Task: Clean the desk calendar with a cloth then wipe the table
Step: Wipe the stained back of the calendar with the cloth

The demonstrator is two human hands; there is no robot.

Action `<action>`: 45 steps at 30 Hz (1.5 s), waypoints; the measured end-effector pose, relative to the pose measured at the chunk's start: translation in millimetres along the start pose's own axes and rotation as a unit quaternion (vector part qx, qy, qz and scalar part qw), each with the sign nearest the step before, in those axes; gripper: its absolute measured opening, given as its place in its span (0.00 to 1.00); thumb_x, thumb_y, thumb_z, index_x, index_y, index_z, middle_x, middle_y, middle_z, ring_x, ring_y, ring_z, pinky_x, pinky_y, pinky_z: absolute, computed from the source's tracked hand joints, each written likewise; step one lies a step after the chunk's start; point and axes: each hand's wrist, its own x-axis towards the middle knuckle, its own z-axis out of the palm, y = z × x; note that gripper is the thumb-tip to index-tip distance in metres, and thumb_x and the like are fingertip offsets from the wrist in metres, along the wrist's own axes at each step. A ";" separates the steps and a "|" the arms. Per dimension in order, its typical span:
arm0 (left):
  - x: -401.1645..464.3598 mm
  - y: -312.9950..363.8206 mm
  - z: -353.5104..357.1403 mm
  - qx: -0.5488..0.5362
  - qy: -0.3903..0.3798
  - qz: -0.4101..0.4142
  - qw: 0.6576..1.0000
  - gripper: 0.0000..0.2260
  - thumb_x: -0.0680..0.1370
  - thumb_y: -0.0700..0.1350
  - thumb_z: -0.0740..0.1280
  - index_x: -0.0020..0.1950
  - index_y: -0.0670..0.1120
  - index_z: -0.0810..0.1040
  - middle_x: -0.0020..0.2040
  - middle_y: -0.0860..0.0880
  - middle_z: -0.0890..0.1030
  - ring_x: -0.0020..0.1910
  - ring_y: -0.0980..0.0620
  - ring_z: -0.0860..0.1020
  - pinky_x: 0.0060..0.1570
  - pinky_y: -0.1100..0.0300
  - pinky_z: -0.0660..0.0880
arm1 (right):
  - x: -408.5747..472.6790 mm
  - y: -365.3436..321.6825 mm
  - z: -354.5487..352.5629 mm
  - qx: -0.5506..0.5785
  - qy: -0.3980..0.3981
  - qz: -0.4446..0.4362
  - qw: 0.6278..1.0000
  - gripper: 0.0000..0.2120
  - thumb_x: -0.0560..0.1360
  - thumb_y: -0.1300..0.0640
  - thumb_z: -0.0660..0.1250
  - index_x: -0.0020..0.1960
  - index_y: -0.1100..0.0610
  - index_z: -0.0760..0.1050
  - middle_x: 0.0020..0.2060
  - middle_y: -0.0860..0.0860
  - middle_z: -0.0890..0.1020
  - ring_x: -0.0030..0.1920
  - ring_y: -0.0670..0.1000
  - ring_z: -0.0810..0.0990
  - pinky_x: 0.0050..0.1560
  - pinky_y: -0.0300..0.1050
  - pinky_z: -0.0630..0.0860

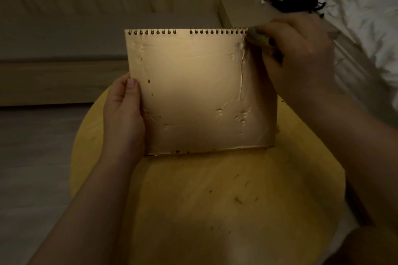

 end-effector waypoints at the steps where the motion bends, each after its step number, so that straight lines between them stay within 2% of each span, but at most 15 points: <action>1: -0.1 0.4 0.1 0.002 -0.002 0.001 1.000 0.14 0.85 0.53 0.60 0.50 0.67 0.83 0.51 0.62 0.86 0.50 0.64 0.82 0.45 0.68 0.77 | -3.2 -1.6 -1.9 0.007 -0.007 -0.006 1.000 0.13 0.83 0.62 0.66 0.64 0.66 0.81 0.57 0.67 0.83 0.57 0.70 0.80 0.55 0.57 0.72; 6: 0.4 0.0 0.6 0.003 -0.002 0.001 1.000 0.15 0.85 0.54 0.60 0.49 0.69 0.83 0.51 0.62 0.86 0.50 0.64 0.82 0.46 0.65 0.77 | -43.8 -16.9 -12.1 0.024 -0.054 -0.021 0.998 0.13 0.83 0.62 0.66 0.62 0.69 0.82 0.52 0.68 0.83 0.51 0.70 0.80 0.50 0.58 0.72; 9: 0.7 -0.8 0.7 0.001 0.001 0.002 1.000 0.15 0.86 0.52 0.60 0.49 0.68 0.83 0.51 0.61 0.86 0.49 0.64 0.82 0.45 0.67 0.77 | -82.7 -27.9 -18.0 0.045 -0.093 -0.025 0.994 0.15 0.83 0.62 0.63 0.62 0.70 0.82 0.53 0.67 0.83 0.51 0.68 0.80 0.52 0.54 0.73; 12: 0.7 -0.5 1.5 0.001 0.000 -0.001 1.000 0.15 0.86 0.52 0.60 0.49 0.67 0.84 0.51 0.61 0.86 0.49 0.64 0.83 0.44 0.69 0.77 | -120.9 -35.9 -23.3 0.058 -0.140 -0.028 0.988 0.17 0.83 0.60 0.61 0.63 0.69 0.82 0.55 0.65 0.84 0.51 0.66 0.81 0.56 0.46 0.69; 16: 1.2 -1.0 2.1 0.005 0.007 -0.002 1.000 0.13 0.86 0.52 0.60 0.51 0.64 0.83 0.51 0.61 0.86 0.49 0.64 0.82 0.44 0.70 0.77 | -157.8 -44.1 -25.5 0.064 -0.165 -0.044 0.983 0.15 0.83 0.60 0.63 0.60 0.68 0.84 0.52 0.64 0.84 0.48 0.63 0.82 0.50 0.53 0.78; 18: 0.4 0.4 1.9 0.008 0.004 0.003 1.000 0.14 0.86 0.52 0.59 0.50 0.65 0.83 0.49 0.63 0.86 0.47 0.67 0.82 0.42 0.72 0.76 | -162.6 -44.4 -25.0 0.062 -0.156 -0.050 0.985 0.14 0.83 0.60 0.63 0.59 0.68 0.84 0.51 0.64 0.84 0.47 0.63 0.82 0.49 0.53 0.78; 21: -1.0 2.0 1.7 0.006 -0.001 0.007 1.000 0.15 0.86 0.51 0.59 0.50 0.66 0.83 0.49 0.64 0.86 0.46 0.68 0.82 0.40 0.73 0.76 | -153.6 -42.3 -23.4 0.054 -0.137 -0.051 0.988 0.13 0.84 0.61 0.64 0.60 0.68 0.84 0.51 0.64 0.84 0.47 0.64 0.82 0.50 0.51 0.76; 26: -0.5 2.1 1.9 -0.002 -0.004 0.007 1.000 0.17 0.86 0.51 0.59 0.49 0.69 0.83 0.49 0.65 0.86 0.47 0.68 0.82 0.43 0.72 0.76 | -101.7 -36.9 -19.9 0.053 -0.096 -0.045 0.993 0.15 0.83 0.61 0.63 0.61 0.69 0.83 0.51 0.66 0.84 0.48 0.66 0.82 0.52 0.48 0.70; 29: 0.4 0.0 1.2 0.001 -0.003 0.010 1.000 0.16 0.86 0.51 0.59 0.49 0.69 0.83 0.50 0.65 0.86 0.48 0.68 0.82 0.43 0.72 0.76 | -59.1 -29.9 -17.4 0.032 -0.061 -0.051 0.996 0.15 0.82 0.61 0.63 0.60 0.70 0.83 0.49 0.68 0.83 0.48 0.68 0.81 0.51 0.50 0.70; 34: 2.9 -3.6 -0.2 0.005 0.006 0.009 1.000 0.14 0.85 0.53 0.60 0.50 0.66 0.83 0.50 0.62 0.86 0.47 0.67 0.81 0.43 0.71 0.76 | 5.1 -21.1 -9.4 0.016 -0.038 -0.051 0.998 0.16 0.83 0.60 0.61 0.61 0.68 0.82 0.53 0.69 0.82 0.53 0.70 0.79 0.50 0.57 0.70; 37: 3.4 -3.4 0.1 0.002 0.005 0.010 1.000 0.15 0.85 0.52 0.60 0.49 0.67 0.84 0.50 0.62 0.86 0.47 0.67 0.82 0.42 0.71 0.76 | 21.9 -20.0 -5.9 0.004 -0.050 -0.057 0.997 0.17 0.83 0.59 0.60 0.63 0.67 0.81 0.55 0.68 0.81 0.55 0.68 0.78 0.50 0.52 0.68; 39: 2.9 -3.1 0.2 -0.002 0.006 0.008 1.000 0.15 0.86 0.52 0.60 0.50 0.67 0.84 0.50 0.62 0.86 0.47 0.67 0.82 0.42 0.72 0.76 | 17.2 -21.8 -5.9 0.022 -0.062 -0.050 0.997 0.15 0.82 0.62 0.63 0.63 0.66 0.82 0.54 0.68 0.81 0.54 0.68 0.78 0.50 0.52 0.67; 45: 2.4 -3.3 -0.2 -0.001 0.009 -0.001 1.000 0.13 0.85 0.53 0.60 0.51 0.66 0.83 0.52 0.62 0.86 0.50 0.64 0.83 0.43 0.70 0.77 | -46.5 -36.6 -11.3 0.070 -0.119 -0.043 0.990 0.14 0.78 0.67 0.71 0.63 0.66 0.82 0.51 0.65 0.82 0.50 0.66 0.79 0.50 0.51 0.71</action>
